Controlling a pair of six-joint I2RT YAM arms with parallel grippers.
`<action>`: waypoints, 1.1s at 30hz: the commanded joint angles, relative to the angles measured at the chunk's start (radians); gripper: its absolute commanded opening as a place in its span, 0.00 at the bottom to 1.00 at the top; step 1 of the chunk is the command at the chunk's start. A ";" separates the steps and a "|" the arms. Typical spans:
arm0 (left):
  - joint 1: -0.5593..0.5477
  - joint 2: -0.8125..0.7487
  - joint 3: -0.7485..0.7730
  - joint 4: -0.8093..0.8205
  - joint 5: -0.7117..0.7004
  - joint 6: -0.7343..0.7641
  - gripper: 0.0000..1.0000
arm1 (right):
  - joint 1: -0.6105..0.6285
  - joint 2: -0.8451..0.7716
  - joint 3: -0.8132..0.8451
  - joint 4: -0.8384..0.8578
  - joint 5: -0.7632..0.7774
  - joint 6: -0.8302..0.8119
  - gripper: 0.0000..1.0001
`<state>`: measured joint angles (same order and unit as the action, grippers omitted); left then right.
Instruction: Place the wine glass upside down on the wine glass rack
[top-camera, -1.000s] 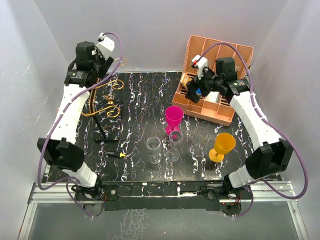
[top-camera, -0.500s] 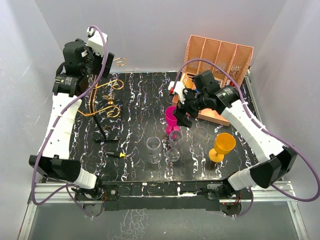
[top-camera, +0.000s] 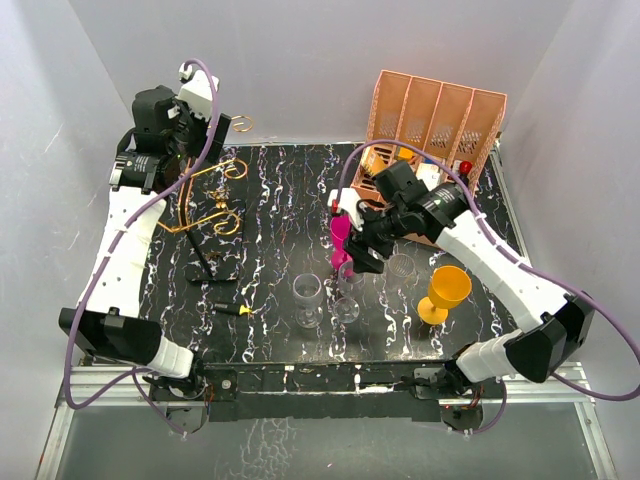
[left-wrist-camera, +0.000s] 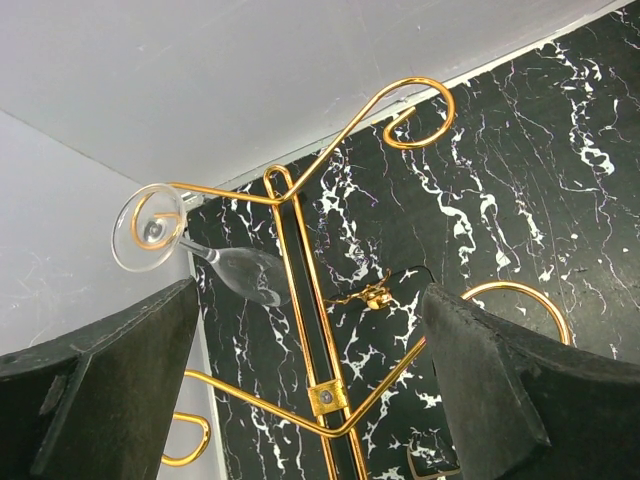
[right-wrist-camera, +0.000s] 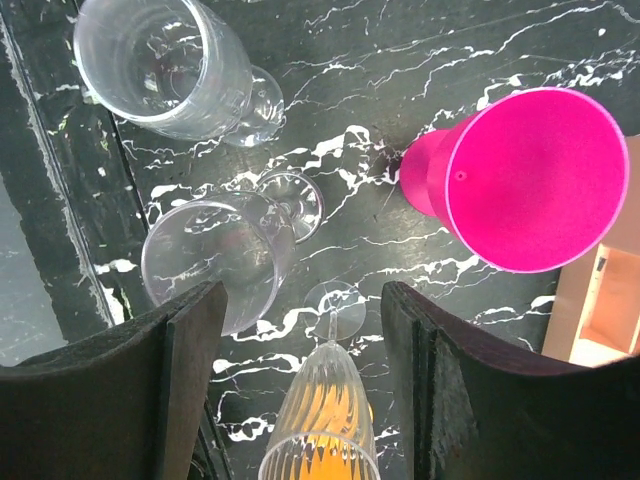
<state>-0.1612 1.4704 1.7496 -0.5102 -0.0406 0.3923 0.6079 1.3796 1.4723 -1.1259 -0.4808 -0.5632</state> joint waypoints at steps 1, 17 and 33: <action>-0.003 -0.070 -0.007 0.013 0.002 0.005 0.92 | 0.023 0.009 -0.009 0.039 0.031 0.029 0.67; -0.003 -0.073 -0.025 0.019 -0.016 0.017 0.93 | 0.066 0.046 0.001 0.043 0.071 0.031 0.29; -0.003 -0.079 -0.041 0.015 -0.021 0.026 0.94 | 0.066 0.052 0.092 0.093 0.092 -0.001 0.08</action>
<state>-0.1612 1.4452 1.7168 -0.5076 -0.0612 0.4122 0.6678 1.4300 1.4837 -1.1145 -0.3901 -0.5533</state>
